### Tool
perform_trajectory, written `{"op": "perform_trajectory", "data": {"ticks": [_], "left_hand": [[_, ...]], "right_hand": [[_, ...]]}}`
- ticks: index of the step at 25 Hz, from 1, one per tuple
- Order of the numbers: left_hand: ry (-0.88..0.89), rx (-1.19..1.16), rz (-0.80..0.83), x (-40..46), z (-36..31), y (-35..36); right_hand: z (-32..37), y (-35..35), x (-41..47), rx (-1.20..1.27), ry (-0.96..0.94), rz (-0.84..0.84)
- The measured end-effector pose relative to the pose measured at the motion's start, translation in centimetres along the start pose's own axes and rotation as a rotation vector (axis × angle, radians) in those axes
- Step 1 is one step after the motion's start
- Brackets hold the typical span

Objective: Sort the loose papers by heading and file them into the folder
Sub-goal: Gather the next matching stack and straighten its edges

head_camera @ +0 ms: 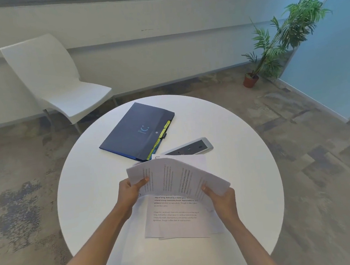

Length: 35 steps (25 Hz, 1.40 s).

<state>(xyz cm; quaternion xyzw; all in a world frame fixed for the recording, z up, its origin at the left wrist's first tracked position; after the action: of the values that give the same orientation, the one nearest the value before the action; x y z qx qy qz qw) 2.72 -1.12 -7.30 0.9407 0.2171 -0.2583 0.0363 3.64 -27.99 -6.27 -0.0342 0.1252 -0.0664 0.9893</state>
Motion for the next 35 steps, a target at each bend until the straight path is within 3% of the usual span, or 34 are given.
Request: {"op": "perform_trajectory", "data": {"ticks": [3,8,14,16,21,25,30,35], "left_hand": [[0.058,0.056,-0.008,-0.5,-0.9,0.1],[0.257,0.173,-0.002,-0.9,-5.1,-0.4],[0.410,0.354,0.166,-2.1,-10.2,0.5],[0.460,0.433,0.204,-2.8,-11.5,1.1],[0.457,0.559,0.127,-2.6,-13.1,0.9],[0.353,0.414,-0.051,-1.1,-12.3,-0.7],[0.202,0.070,0.224,-1.4,-9.4,0.8],[0.110,-0.102,0.318,-2.9,-7.8,3.2]], "right_hand": [[0.7,-0.6,0.2,-0.025,-0.022,-0.025],[5.2,-2.1,1.8,-0.122,-0.251,-0.001],[9.2,-0.4,1.9,-0.707,-0.492,0.201],[9.6,0.5,2.0,-0.746,-0.532,0.261],[9.7,0.5,1.9,-0.497,-0.430,0.354],[9.2,-0.6,2.2,-0.236,-0.241,0.257],[8.1,-1.6,2.2,-0.013,-0.030,0.200],[7.1,-0.7,2.3,0.150,0.038,0.106]]}}
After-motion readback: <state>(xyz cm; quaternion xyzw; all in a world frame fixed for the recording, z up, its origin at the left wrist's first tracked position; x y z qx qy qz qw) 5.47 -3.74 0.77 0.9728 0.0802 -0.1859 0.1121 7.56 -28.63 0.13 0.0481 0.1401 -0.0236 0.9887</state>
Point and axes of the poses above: each hand's wrist, its own x-axis towards the middle knuckle, its own y-axis out of the palm, z = x × y, the point moved 1 cm from there along x, towards the middle knuckle, and after that the axes turned 4 degrees about -y, right-handed, at the moved point
